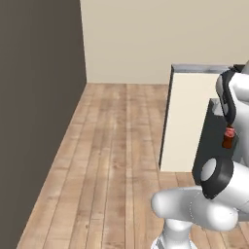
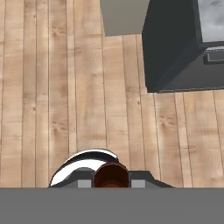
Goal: Place the large bottle from the dining counter next to the other large bottle outside the sink, and place the small bottle from the dining counter next to the other small bottle inside the sink.
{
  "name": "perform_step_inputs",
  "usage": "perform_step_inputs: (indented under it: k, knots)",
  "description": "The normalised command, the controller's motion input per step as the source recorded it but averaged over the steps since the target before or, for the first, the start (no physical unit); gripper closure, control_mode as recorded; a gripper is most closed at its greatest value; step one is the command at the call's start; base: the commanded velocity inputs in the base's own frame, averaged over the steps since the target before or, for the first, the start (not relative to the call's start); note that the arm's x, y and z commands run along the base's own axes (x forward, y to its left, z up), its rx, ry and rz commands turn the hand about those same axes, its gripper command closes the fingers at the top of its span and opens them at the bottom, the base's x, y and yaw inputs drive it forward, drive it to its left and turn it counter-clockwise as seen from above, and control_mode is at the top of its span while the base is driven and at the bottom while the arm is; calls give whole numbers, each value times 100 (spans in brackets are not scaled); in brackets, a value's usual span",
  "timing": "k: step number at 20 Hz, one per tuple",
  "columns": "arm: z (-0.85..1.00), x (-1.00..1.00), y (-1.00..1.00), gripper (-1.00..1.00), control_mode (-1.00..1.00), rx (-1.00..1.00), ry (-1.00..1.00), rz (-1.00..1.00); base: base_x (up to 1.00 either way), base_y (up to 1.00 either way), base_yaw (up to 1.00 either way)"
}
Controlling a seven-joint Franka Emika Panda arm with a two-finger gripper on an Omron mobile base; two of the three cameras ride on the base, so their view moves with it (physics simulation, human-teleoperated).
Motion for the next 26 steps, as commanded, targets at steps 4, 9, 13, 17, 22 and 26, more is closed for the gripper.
perform_step_inputs:
  k: [4, 9, 13, 17, 22, 26]
  knots:
    - [0, 0, 0, 100, 100, 0, 0, 0, -100, -35, -3]
    - [0, 0, 0, 100, 100, 0, 0, 0, -89, -56, -2]
    - [0, 0, 0, 100, 100, 0, 0, 0, -83, -58, -1]
    - [0, 0, 0, 100, 100, 0, 0, 0, -84, -59, 0]
    - [0, 0, 0, 100, 100, 0, 0, 0, -58, -87, 0]
    - [0, 0, 0, 100, 100, 0, 0, 0, -24, -100, 0]
